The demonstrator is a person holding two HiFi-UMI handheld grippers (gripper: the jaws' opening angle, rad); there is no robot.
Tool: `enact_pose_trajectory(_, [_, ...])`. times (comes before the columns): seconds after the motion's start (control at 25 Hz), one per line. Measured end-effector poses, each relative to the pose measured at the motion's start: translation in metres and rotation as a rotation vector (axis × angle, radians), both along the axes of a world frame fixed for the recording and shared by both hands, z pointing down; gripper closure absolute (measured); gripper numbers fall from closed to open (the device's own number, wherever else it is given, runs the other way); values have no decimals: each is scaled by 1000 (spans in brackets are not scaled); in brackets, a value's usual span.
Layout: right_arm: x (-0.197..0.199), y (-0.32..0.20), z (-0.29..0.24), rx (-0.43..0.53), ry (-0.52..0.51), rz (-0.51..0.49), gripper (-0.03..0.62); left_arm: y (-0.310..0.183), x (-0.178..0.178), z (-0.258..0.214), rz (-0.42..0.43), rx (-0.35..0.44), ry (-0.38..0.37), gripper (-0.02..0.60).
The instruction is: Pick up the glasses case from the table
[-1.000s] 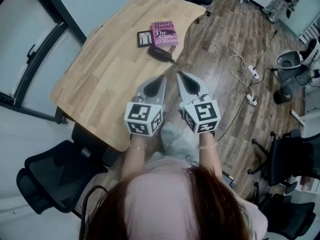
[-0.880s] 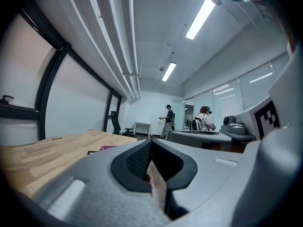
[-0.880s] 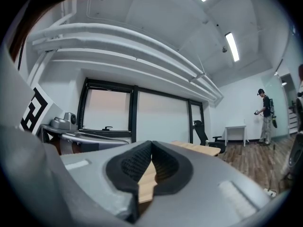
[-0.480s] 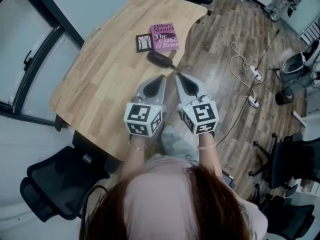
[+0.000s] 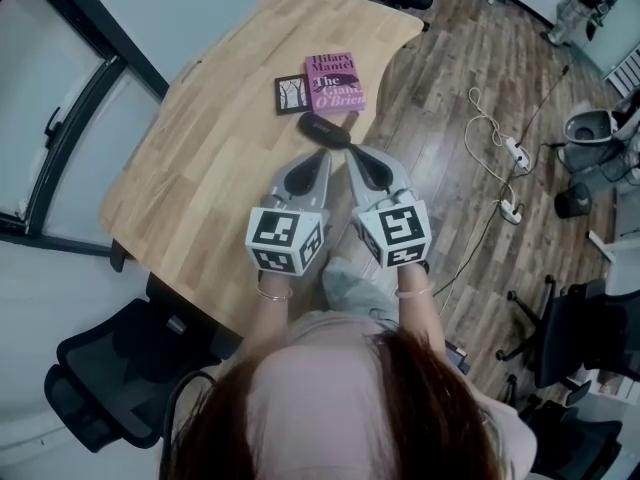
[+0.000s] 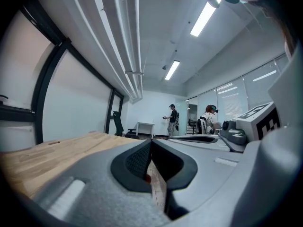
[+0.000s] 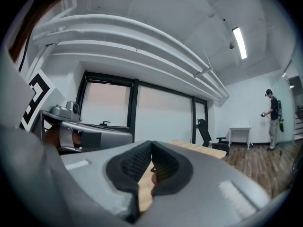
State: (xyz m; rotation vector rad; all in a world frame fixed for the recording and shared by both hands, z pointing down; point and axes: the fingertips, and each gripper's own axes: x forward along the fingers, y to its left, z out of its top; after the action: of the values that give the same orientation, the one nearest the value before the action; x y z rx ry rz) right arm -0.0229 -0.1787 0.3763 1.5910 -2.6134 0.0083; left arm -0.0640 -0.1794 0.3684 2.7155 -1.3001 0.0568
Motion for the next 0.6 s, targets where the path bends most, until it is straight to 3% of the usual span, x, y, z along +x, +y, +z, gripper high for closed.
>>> enact_pose_trajectory(0.6, [-6,-67,24,-51,47,-50,591,-67,-13,5,-49,6,-5,574])
